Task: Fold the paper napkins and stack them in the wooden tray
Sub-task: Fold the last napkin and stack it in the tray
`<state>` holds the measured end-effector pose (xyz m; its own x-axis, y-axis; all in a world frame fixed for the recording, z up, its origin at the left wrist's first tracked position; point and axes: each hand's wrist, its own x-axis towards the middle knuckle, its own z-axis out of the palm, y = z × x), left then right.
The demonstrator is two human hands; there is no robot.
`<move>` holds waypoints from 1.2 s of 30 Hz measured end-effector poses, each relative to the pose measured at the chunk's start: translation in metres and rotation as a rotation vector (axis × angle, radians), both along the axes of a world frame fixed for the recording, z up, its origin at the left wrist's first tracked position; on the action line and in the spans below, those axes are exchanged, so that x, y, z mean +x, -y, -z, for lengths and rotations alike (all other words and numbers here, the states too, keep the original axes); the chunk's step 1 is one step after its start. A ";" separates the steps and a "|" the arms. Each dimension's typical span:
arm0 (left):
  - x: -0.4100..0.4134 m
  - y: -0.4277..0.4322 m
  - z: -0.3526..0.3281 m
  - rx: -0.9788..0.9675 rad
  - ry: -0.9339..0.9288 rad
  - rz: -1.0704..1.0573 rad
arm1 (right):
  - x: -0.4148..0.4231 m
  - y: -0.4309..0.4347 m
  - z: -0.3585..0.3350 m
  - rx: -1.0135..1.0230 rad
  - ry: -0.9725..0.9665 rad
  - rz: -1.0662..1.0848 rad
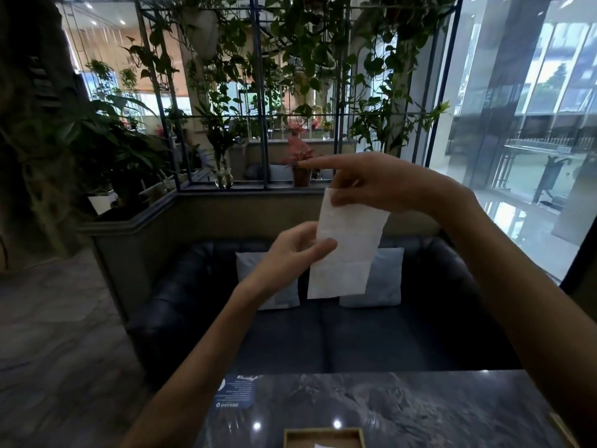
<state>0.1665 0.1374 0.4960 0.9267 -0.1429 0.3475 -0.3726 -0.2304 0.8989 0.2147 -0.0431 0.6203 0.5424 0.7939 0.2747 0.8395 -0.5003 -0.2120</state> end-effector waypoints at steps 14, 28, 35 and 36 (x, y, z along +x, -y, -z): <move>-0.003 0.019 0.005 -0.421 -0.088 -0.045 | 0.004 0.041 0.107 0.661 -0.449 0.085; -0.009 0.006 -0.005 -0.355 -0.175 0.000 | 0.002 0.027 0.109 1.065 -0.479 0.078; -0.016 0.004 -0.005 -0.478 -0.246 0.039 | 0.001 0.028 0.103 1.063 -0.488 0.080; -0.017 0.004 -0.007 -0.480 -0.257 0.037 | 0.001 0.028 0.104 1.061 -0.486 0.081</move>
<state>0.1491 0.1335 0.5028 0.9877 -0.0580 0.1452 -0.1276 0.2376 0.9630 0.2155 -0.0710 0.5164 0.8114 0.2496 0.5286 0.5288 0.0718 -0.8457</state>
